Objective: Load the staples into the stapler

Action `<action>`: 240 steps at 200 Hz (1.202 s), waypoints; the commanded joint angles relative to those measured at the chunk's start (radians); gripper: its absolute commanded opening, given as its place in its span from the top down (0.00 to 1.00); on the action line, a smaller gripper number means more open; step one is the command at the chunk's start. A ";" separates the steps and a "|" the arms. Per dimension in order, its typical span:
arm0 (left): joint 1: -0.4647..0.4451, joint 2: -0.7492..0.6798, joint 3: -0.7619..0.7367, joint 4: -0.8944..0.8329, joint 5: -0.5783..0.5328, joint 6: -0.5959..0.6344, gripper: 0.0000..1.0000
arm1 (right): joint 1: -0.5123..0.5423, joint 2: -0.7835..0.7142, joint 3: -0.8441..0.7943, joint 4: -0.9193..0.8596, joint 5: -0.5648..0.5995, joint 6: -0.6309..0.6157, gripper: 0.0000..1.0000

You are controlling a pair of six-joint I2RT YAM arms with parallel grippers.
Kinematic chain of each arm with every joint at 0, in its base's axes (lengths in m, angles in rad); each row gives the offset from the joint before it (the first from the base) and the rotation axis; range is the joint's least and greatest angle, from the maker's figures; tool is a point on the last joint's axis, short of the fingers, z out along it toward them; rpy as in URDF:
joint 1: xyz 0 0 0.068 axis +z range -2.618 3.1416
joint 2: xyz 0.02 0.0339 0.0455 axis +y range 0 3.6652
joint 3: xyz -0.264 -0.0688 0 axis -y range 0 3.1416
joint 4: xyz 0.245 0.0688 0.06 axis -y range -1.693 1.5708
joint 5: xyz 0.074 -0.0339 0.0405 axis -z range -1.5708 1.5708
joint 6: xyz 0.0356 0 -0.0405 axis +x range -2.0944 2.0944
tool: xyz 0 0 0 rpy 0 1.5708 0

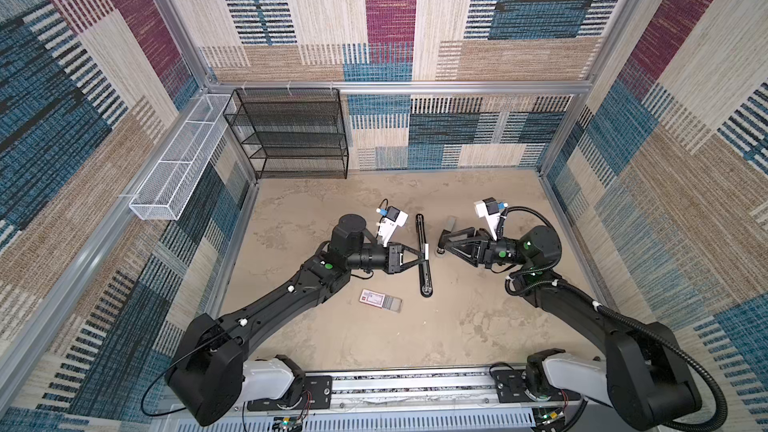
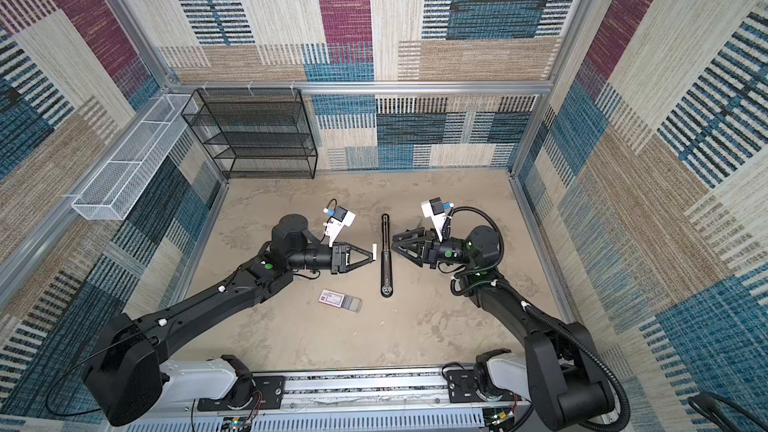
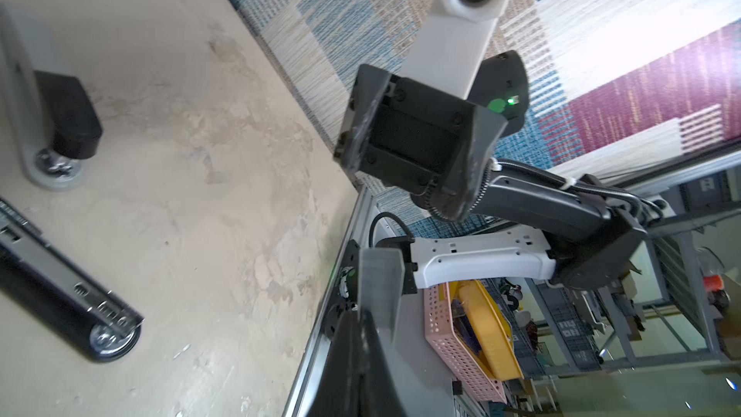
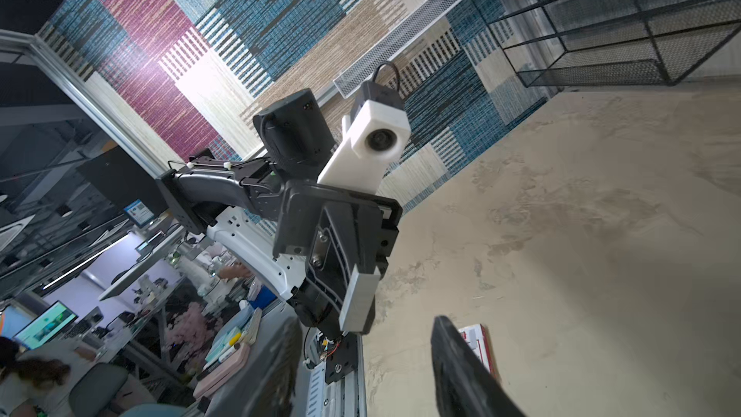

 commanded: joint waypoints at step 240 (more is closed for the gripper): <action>-0.008 0.037 -0.014 0.223 0.136 -0.102 1.00 | 0.131 0.092 0.120 0.067 -0.084 0.068 0.66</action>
